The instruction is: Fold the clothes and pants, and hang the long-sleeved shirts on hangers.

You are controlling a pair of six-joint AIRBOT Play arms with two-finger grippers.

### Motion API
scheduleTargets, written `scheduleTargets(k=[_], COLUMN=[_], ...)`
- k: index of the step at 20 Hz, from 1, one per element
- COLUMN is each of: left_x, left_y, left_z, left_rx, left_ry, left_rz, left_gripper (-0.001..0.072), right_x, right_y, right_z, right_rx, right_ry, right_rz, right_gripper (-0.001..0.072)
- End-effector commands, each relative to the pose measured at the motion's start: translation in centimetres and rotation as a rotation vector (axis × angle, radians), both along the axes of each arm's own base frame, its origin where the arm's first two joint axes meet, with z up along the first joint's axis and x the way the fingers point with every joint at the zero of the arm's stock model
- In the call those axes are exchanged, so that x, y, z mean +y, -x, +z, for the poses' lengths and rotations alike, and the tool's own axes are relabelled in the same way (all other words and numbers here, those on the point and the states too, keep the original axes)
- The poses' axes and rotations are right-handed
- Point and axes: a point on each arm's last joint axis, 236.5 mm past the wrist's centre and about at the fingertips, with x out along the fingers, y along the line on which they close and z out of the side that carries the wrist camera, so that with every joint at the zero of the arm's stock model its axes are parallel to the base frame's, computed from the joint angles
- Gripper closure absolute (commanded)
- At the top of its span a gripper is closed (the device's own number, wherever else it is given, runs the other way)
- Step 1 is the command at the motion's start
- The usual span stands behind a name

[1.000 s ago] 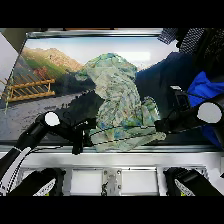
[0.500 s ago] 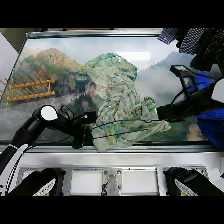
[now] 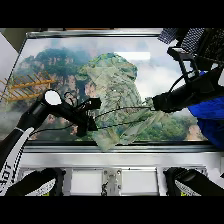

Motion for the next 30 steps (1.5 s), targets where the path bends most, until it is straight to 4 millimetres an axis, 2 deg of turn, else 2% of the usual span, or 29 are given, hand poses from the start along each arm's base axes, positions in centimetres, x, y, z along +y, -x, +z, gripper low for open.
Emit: scheduleTargets(k=[1, 10, 14, 19, 24, 25, 26, 27, 28, 30], left_x=[-1.3, -1.2, -1.2, -1.2, -1.2, -1.2, -1.2, -1.2, -1.2, -1.2], left_y=[-1.0, -0.9, -0.9, -0.9, -0.9, -0.9, -0.9, -0.9, -0.9, -0.9], left_z=[-0.2, -0.6, -0.7, -0.7, -0.6, -0.6, -0.6, -0.6, -0.7, -0.6], left_rx=[0.030, 0.041, 0.042, 0.042, 0.041, 0.041, 0.041, 0.041, 0.042, 0.042], left_ry=[0.037, 0.028, 0.028, 0.028, 0.028, 0.028, 0.028, 0.028, 0.028, 0.028], left_rz=[0.029, 0.026, 0.026, 0.026, 0.026, 0.026, 0.026, 0.026, 0.026, 0.026], left_gripper=[0.0702, 0.0701, 0.0701, 0.0701, 0.0700, 0.0701, 0.0701, 0.0700, 0.0701, 0.0700], right_x=[2.5, 9.6, 11.9, 13.1, 13.3, 13.3, 13.3, 13.3, 13.1, 12.3], right_y=[-0.7, -2.0, -1.5, -0.8, -0.6, -0.6, -0.6, -0.5, -0.3, 0.6], right_z=[0.4, 0.2, -0.4, -1.1, -1.1, -1.1, -1.1, -1.1, -1.1, -0.9], right_rx=[-0.047, -0.145, -0.147, -0.116, -0.106, -0.106, -0.106, -0.106, -0.102, -0.097], right_ry=[-0.035, -0.123, -0.134, -0.142, -0.151, -0.150, -0.150, -0.148, -0.143, -0.114], right_rz=[0.042, 0.151, 0.201, 0.231, 0.236, 0.236, 0.236, 0.240, 0.245, 0.292], right_gripper=[0.0699, 0.0699, 0.0699, 0.0698, 0.0680, 0.0549, 0.0353, 0.0224, 0.0192, 0.0193])
